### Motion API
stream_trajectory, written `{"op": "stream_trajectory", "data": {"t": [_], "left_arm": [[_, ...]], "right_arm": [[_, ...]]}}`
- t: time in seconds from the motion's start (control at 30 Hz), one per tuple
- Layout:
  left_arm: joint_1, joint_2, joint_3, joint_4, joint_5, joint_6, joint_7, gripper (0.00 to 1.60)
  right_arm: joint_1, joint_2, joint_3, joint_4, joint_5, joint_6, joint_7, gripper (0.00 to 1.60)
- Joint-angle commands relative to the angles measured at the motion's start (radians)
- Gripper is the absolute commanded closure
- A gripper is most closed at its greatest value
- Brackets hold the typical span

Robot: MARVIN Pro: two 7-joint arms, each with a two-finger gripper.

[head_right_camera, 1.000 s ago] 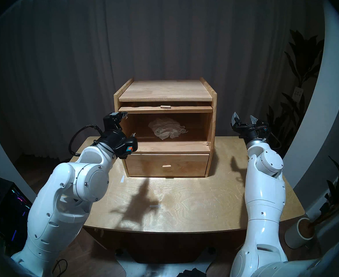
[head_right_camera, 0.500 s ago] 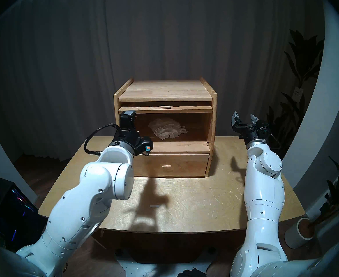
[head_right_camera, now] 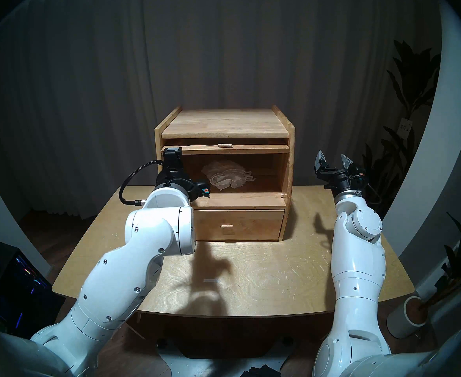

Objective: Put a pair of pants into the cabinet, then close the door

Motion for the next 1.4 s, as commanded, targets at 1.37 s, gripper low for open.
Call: {"op": "stream_trajectory", "data": {"t": [1.37], "left_arm": [[-0.025,0.15,0.002,0.064,-0.171,-0.131,0.476,0.0]], "right_arm": [[0.022,-0.001,-0.001,-0.004,0.002,-0.038,0.008,0.0]]}}
